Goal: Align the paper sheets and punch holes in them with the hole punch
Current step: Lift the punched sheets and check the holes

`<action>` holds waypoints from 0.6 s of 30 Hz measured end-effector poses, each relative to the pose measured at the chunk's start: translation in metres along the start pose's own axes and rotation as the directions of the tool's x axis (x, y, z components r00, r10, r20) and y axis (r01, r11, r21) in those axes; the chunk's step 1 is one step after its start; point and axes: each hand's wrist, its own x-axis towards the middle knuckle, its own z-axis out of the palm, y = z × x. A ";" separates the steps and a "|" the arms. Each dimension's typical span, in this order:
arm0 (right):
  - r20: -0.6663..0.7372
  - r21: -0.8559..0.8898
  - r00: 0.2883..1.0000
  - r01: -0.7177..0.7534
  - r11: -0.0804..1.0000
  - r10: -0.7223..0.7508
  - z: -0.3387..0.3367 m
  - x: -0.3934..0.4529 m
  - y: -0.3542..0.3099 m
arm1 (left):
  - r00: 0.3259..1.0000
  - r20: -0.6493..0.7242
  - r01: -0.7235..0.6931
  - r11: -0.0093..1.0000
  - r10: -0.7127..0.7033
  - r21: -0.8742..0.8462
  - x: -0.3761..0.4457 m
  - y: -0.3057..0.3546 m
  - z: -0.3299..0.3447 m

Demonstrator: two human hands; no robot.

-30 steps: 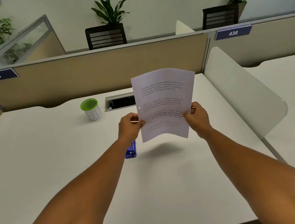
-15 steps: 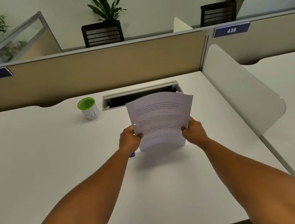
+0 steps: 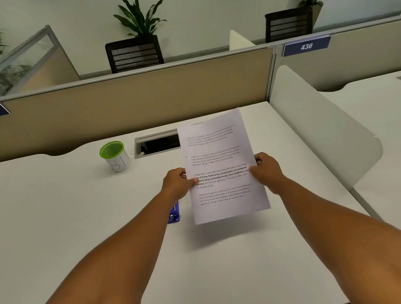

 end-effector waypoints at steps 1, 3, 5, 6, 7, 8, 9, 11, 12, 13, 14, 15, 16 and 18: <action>-0.004 0.003 1.000 -0.015 1.000 0.015 -0.001 0.002 0.001 | 1.000 0.013 0.013 1.000 -0.013 0.002 0.002 0.001 0.002; -0.011 0.002 0.999 -0.044 0.999 0.044 -0.003 0.007 0.003 | 0.998 0.040 0.044 0.999 -0.044 0.002 0.006 0.002 0.007; -0.023 -0.016 0.997 -0.067 0.998 0.067 -0.006 0.010 0.005 | 0.995 0.067 0.078 0.997 -0.077 -0.009 0.009 0.004 0.013; -0.031 -0.029 0.996 -0.081 0.996 0.080 -0.007 0.012 0.006 | 0.993 0.079 0.095 0.995 -0.093 -0.017 0.011 0.006 0.016; -0.041 -0.043 0.994 -0.099 0.994 0.097 -0.008 0.014 0.008 | 0.990 0.091 0.112 0.993 -0.110 -0.019 0.013 0.008 0.020; -0.050 -0.054 0.992 -0.116 0.992 0.114 -0.010 0.016 0.009 | 0.987 0.104 0.127 0.992 -0.125 -0.014 0.015 0.011 0.024; -0.059 -0.061 0.990 -0.133 0.989 0.129 -0.011 0.019 0.011 | 0.984 0.116 0.140 0.990 -0.138 -0.009 0.018 0.012 0.028; -0.069 -0.072 0.986 -0.156 0.985 0.151 -0.015 0.024 0.014 | 0.978 0.135 0.163 0.987 -0.160 -0.012 0.025 0.014 0.036; -0.071 -0.077 0.985 -0.162 0.984 0.157 -0.017 0.027 0.016 | 0.975 0.142 0.173 0.985 -0.169 -0.017 0.028 0.015 0.040; -0.072 -0.086 0.984 -0.166 0.982 0.160 -0.019 0.031 0.018 | 0.972 0.149 0.184 0.983 -0.179 -0.023 0.031 0.016 0.045; -0.073 -0.097 0.984 -0.169 0.981 0.163 -0.022 0.034 0.020 | 0.970 0.156 0.191 0.981 -0.185 -0.026 0.035 0.016 0.049; -0.075 -0.110 0.983 -0.173 0.979 0.165 -0.025 0.038 0.022 | 0.969 0.160 0.195 0.980 -0.189 -0.027 0.039 0.017 0.054; -0.079 -0.121 0.983 -0.176 0.977 0.167 -0.028 0.042 0.023 | 0.968 0.165 0.196 0.980 -0.189 -0.027 0.042 0.019 0.059; -0.083 -0.142 0.980 -0.189 0.972 0.179 -0.034 0.049 0.027 | 0.967 0.172 0.199 0.980 -0.190 -0.033 0.048 0.024 0.068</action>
